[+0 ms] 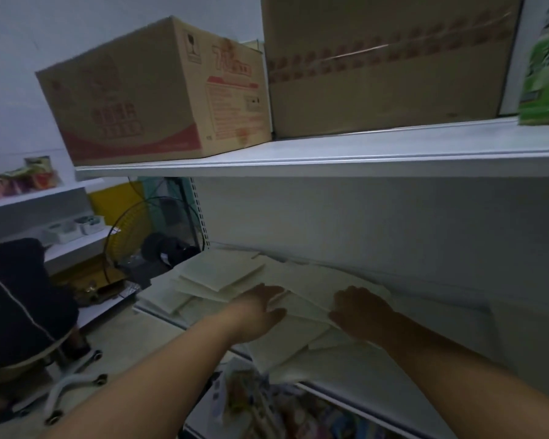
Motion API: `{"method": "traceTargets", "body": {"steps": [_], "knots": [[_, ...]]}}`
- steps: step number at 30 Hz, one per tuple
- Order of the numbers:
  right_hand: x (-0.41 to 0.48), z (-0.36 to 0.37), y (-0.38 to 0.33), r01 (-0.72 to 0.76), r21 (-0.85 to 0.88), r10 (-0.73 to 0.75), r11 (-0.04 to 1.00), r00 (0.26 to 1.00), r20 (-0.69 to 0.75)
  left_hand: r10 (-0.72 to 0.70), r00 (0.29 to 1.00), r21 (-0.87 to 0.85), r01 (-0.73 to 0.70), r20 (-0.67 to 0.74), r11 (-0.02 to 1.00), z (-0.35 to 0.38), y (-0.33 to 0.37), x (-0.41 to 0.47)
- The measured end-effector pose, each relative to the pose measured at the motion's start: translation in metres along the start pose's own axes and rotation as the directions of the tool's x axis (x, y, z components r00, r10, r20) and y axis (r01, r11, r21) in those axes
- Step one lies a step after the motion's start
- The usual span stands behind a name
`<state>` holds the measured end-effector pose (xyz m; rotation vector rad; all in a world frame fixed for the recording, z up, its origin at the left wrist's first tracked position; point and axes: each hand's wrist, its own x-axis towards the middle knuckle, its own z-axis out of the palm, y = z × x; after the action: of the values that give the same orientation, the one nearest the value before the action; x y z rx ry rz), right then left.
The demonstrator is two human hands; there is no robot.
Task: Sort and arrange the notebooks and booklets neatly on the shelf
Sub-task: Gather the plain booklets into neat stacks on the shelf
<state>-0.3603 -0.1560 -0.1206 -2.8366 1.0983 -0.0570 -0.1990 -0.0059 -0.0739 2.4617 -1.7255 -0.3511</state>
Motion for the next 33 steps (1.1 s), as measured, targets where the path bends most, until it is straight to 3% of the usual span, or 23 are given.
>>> {"method": "traceTargets", "body": {"steps": [3,5,7,8,9,10,11,13,15,18,22,24,28,31,33], "knots": [[0.017,-0.002,0.005,0.083,-0.087,-0.081,0.993,0.996,0.028,0.004,1.0,-0.001,-0.004,0.004,1.0,-0.002,-0.021,0.025],[0.026,-0.007,0.006,0.177,-0.216,-0.172,0.96,0.984,0.044,-0.031,1.0,-0.088,0.03,-0.006,0.996,-0.008,-0.036,0.04],[0.035,-0.015,0.005,0.236,-0.458,-0.265,0.857,0.964,0.002,-0.086,0.995,-0.165,0.093,0.045,0.982,-0.017,-0.044,0.05],[0.037,-0.016,0.004,0.197,-0.518,-0.275,0.832,0.958,-0.078,-0.101,0.993,-0.212,0.113,0.065,0.971,-0.02,-0.046,0.054],[0.039,-0.018,0.002,0.146,-0.461,-0.255,0.875,0.949,-0.184,-0.093,0.993,-0.319,0.11,0.068,0.941,-0.023,-0.047,0.057],[0.041,-0.026,-0.005,0.117,-0.365,-0.236,0.924,0.924,-0.302,-0.073,0.994,-0.507,0.103,0.078,0.856,-0.026,-0.046,0.06],[0.041,-0.033,-0.015,0.077,-0.32,-0.213,0.944,0.885,-0.414,-0.052,0.992,-0.71,0.118,0.114,0.694,-0.03,-0.045,0.061],[0.035,-0.052,-0.05,0.019,-0.283,-0.189,0.959,0.787,-0.587,0.058,0.973,-0.936,0.199,0.225,0.289,-0.036,-0.045,0.066],[0.038,-0.058,-0.087,0.058,-0.286,-0.243,0.957,0.698,-0.674,0.158,0.965,-0.978,0.209,0.209,0.022,-0.039,-0.046,0.07],[0.052,-0.049,-0.141,0.13,-0.22,-0.239,0.967,0.769,-0.593,0.089,0.993,-0.966,0.094,0.075,-0.24,-0.043,-0.06,0.077],[0.091,-0.038,-0.178,0.213,0.182,-0.091,0.96,0.851,-0.517,-0.148,0.989,-0.966,-0.065,-0.028,-0.251,-0.063,-0.14,0.077],[0.111,-0.027,-0.189,0.206,0.225,-0.068,0.952,0.862,-0.502,-0.204,0.978,-0.958,-0.094,-0.038,-0.272,-0.073,-0.197,0.073],[0.145,0.006,-0.219,0.127,-0.023,-0.129,0.992,0.988,-0.087,-0.286,0.958,-0.963,-0.102,-0.027,-0.251,-0.081,-0.283,0.062],[0.153,0.022,-0.234,0.103,-0.196,-0.122,0.975,0.989,-0.085,-0.311,0.95,-0.97,-0.065,0.011,-0.234,-0.077,-0.325,0.059],[0.154,0.025,-0.234,0.122,-0.208,-0.144,0.971,0.985,-0.094,-0.302,0.952,-0.97,-0.023,0.053,-0.244,-0.074,-0.345,0.059]]}}
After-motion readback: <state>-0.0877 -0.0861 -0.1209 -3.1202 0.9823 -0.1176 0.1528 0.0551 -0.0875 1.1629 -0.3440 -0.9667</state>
